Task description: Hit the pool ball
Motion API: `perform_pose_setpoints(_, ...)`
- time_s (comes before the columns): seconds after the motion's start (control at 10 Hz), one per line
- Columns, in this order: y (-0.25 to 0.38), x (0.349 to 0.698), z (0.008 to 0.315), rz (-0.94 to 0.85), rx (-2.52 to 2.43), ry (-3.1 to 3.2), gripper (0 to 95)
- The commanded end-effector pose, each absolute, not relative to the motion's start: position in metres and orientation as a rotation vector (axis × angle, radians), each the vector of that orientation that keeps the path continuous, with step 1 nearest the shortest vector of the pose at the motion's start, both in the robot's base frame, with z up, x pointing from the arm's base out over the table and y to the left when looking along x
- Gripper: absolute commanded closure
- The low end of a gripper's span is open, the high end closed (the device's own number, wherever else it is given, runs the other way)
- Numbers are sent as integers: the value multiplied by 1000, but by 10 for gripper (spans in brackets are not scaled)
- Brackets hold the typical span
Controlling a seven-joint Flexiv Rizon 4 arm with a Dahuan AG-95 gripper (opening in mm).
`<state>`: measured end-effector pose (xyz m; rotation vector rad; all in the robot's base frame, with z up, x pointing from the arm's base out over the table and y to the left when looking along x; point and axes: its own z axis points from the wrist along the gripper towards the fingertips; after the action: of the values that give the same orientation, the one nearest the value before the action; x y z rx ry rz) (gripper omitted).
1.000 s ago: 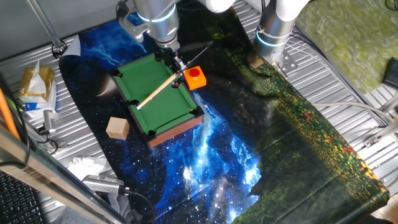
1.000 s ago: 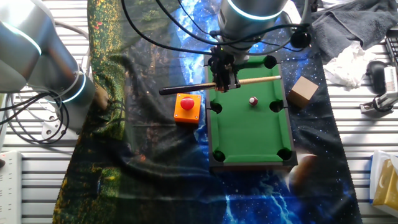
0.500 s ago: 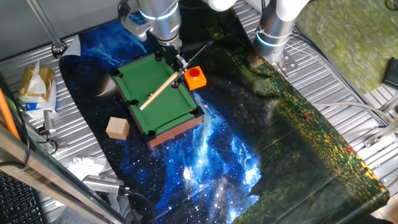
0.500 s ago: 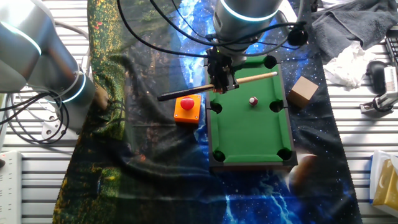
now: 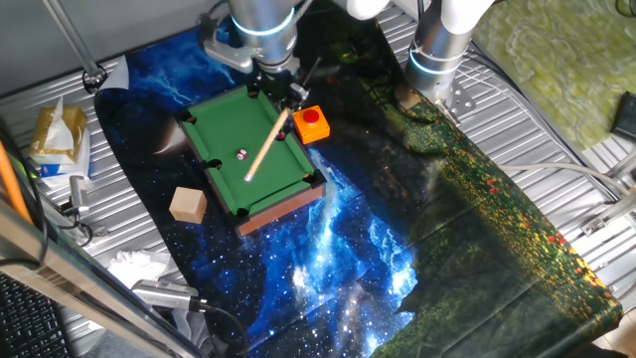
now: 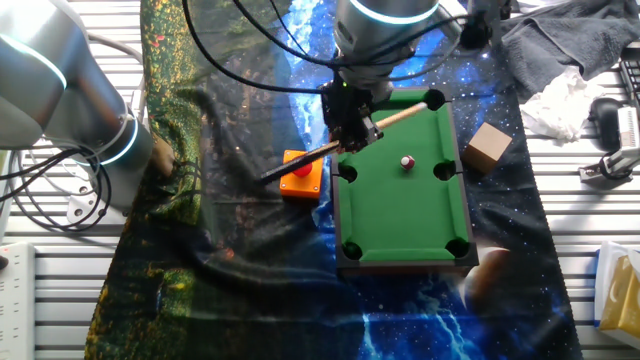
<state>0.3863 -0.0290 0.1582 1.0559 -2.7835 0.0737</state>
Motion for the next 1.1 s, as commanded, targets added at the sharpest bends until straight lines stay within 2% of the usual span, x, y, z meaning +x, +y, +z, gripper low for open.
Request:
perform_pose_setpoints(0.1,-54,374,160,113,1284,-2660,950)
perform_pose_setpoints(1.1,-133,365,140,19,1303,-2685,950)
